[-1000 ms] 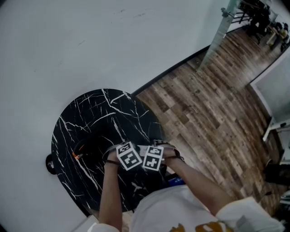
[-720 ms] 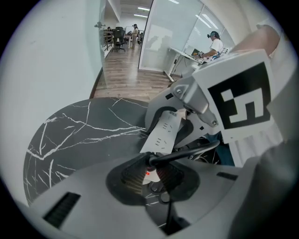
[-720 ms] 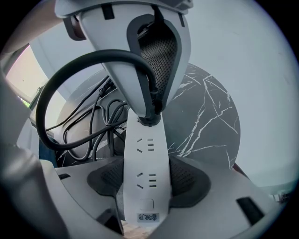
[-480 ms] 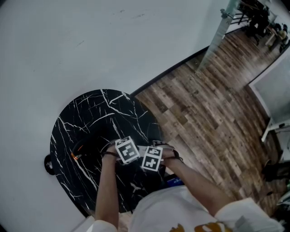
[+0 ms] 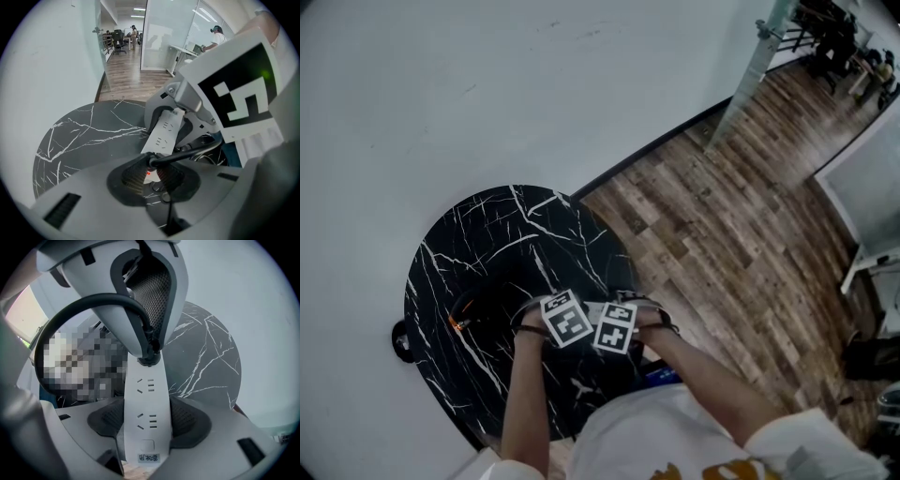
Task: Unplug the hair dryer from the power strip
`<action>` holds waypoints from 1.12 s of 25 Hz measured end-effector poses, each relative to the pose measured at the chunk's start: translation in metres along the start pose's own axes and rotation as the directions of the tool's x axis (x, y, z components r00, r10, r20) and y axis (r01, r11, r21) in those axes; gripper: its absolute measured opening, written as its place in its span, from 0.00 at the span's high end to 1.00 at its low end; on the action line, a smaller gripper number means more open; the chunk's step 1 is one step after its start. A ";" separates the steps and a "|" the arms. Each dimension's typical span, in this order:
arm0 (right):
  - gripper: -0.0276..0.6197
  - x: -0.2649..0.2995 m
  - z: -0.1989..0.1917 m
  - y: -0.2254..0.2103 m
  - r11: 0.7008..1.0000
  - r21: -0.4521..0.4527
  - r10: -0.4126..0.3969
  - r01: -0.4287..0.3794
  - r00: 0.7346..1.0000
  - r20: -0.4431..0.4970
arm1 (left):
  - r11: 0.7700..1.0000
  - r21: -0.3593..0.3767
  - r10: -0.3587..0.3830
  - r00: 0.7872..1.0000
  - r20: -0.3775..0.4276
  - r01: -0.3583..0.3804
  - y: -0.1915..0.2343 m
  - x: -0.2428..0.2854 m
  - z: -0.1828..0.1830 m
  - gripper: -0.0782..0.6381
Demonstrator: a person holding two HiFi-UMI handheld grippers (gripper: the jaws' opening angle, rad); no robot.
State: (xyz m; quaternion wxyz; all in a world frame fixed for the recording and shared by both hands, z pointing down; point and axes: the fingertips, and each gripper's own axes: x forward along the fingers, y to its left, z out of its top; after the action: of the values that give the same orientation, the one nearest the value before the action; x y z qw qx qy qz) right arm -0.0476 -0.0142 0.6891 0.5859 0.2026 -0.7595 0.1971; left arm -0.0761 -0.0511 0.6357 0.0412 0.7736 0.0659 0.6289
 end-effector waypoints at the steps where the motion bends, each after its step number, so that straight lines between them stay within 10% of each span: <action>1: 0.54 0.000 0.000 0.000 1.000 0.001 0.002 -0.002 1.000 0.001 | 1.000 -0.001 -0.019 1.000 -0.003 0.019 0.001 0.000 0.001 0.81; 10: 0.54 0.001 -0.001 0.001 1.000 0.005 0.001 -0.001 1.000 0.012 | 0.993 0.001 -0.121 0.993 0.014 0.121 0.002 -0.002 0.004 0.81; 28: 0.54 0.001 0.000 0.002 1.000 -0.004 -0.002 0.002 1.000 0.011 | 0.999 0.008 0.041 0.998 0.046 -0.041 -0.006 0.004 -0.004 0.81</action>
State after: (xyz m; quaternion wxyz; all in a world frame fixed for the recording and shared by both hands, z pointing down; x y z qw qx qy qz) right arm -0.0483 -0.0127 0.6899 0.5822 0.2034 -0.7630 0.1936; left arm -0.0798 -0.0449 0.6401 0.0262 0.7891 0.0518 0.6115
